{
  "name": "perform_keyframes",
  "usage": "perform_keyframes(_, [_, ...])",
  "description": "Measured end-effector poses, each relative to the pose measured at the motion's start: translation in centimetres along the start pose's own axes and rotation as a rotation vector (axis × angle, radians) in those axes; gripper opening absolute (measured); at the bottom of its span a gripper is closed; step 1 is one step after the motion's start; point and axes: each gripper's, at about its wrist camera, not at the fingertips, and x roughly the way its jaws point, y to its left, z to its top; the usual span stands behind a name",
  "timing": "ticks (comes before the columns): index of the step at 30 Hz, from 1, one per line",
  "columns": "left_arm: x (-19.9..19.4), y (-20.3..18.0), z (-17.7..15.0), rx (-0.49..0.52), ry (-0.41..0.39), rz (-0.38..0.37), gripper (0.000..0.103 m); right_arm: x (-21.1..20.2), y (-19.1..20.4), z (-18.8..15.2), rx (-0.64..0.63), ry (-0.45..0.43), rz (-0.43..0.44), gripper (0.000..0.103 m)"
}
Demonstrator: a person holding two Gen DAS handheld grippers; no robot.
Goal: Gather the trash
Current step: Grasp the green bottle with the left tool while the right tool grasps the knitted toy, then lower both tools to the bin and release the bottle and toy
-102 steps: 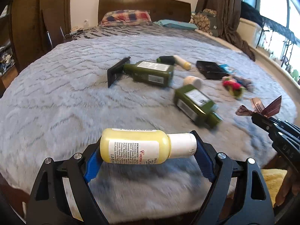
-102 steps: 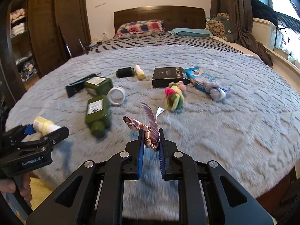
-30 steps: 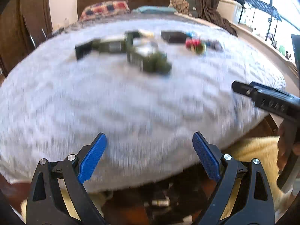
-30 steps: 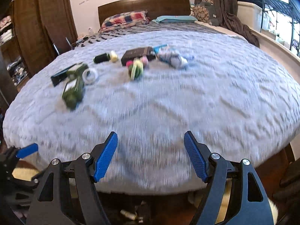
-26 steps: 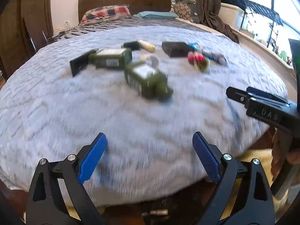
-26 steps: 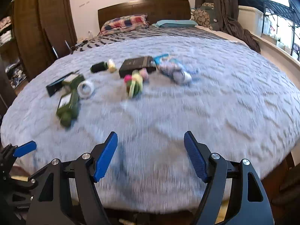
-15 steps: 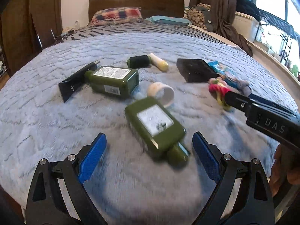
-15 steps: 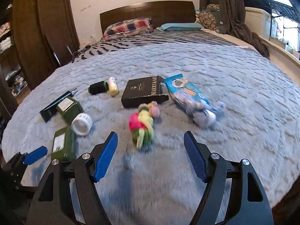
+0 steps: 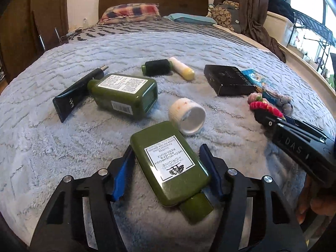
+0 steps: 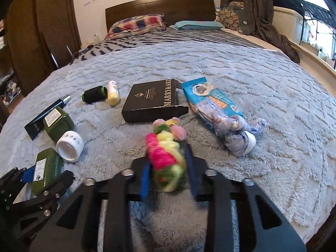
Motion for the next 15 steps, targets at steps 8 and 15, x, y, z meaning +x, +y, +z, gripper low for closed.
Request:
perform_keyframes(8, [-2.3,0.5,-2.1,0.03,0.001,-0.035,0.059,-2.9,0.0,-2.2,0.015,0.003,0.049,0.024])
perform_keyframes(15, [-4.6,0.8,-4.4,0.043,-0.011,-0.041,0.059,-5.9,0.7,-5.1,-0.002,0.007,0.079,0.024])
